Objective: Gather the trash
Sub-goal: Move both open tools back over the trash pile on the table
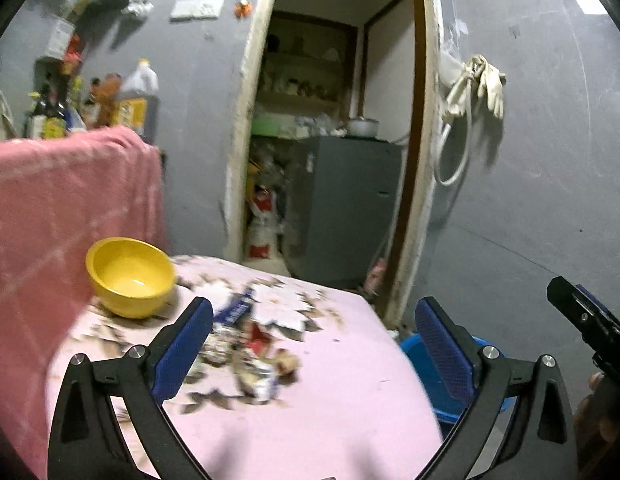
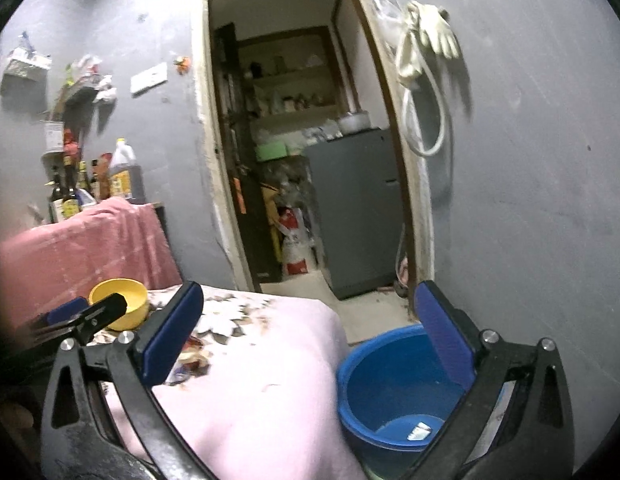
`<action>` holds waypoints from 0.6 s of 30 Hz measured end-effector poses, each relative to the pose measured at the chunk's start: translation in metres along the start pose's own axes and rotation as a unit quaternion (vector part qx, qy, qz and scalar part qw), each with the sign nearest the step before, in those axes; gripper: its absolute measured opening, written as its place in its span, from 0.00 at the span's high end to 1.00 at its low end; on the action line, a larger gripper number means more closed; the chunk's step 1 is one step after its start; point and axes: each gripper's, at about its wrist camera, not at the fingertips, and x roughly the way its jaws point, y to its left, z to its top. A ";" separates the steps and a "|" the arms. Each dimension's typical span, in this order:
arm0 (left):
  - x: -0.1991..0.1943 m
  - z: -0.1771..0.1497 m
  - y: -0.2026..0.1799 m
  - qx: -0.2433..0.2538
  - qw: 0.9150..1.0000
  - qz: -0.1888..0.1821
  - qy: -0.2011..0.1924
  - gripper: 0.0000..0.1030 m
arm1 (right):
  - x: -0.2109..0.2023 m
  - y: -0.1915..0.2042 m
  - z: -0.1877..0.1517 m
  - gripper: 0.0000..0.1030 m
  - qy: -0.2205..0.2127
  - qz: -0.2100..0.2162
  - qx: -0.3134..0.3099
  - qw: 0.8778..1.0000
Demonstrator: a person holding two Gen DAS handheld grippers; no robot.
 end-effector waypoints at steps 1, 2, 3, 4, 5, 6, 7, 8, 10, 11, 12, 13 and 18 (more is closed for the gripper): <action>-0.007 -0.001 0.004 0.001 1.000 0.006 -0.005 0.03 | -0.003 0.006 -0.001 0.00 -0.005 0.004 -0.004 1.000; -0.013 -0.002 0.007 0.003 1.000 0.011 -0.010 0.03 | -0.004 0.012 0.000 0.00 -0.007 0.006 -0.007 1.000; -0.018 -0.003 0.011 0.004 1.000 0.017 -0.014 0.02 | -0.005 0.017 0.000 0.00 -0.009 0.009 -0.010 1.000; -0.024 -0.003 0.014 0.005 1.000 0.023 -0.019 0.02 | -0.007 0.024 -0.001 0.00 -0.011 0.013 -0.014 1.000; -0.028 -0.004 0.018 0.005 0.999 0.029 -0.023 0.02 | -0.008 0.033 -0.002 0.00 -0.014 0.017 -0.021 1.000; -0.034 -0.004 0.023 0.006 0.999 0.034 -0.027 0.02 | -0.009 0.039 -0.003 0.00 -0.016 0.018 -0.025 0.999; -0.039 -0.004 0.027 0.006 0.999 0.039 -0.030 0.02 | -0.009 0.045 -0.003 0.00 -0.017 0.020 -0.029 0.999; -0.044 -0.005 0.031 0.006 0.998 0.046 -0.035 0.02 | -0.009 0.050 -0.004 0.00 -0.019 0.023 -0.031 0.999; -0.052 -0.006 0.039 0.006 0.998 0.056 -0.041 0.02 | -0.011 0.059 -0.007 0.00 -0.022 0.026 -0.034 0.999; -0.055 -0.007 0.042 0.007 0.997 0.060 -0.045 0.02 | -0.011 0.064 -0.008 0.00 -0.023 0.029 -0.035 0.999; -0.059 -0.008 0.045 0.008 0.997 0.066 -0.048 0.02 | -0.011 0.069 -0.009 0.00 -0.024 0.032 -0.037 0.999; -0.062 -0.010 0.049 0.008 0.996 0.071 -0.052 0.02 | -0.010 0.074 -0.010 0.00 -0.024 0.033 -0.038 0.998; -0.069 -0.017 0.062 0.011 0.994 0.091 -0.059 0.02 | -0.007 0.090 -0.015 0.00 -0.023 0.043 -0.053 0.997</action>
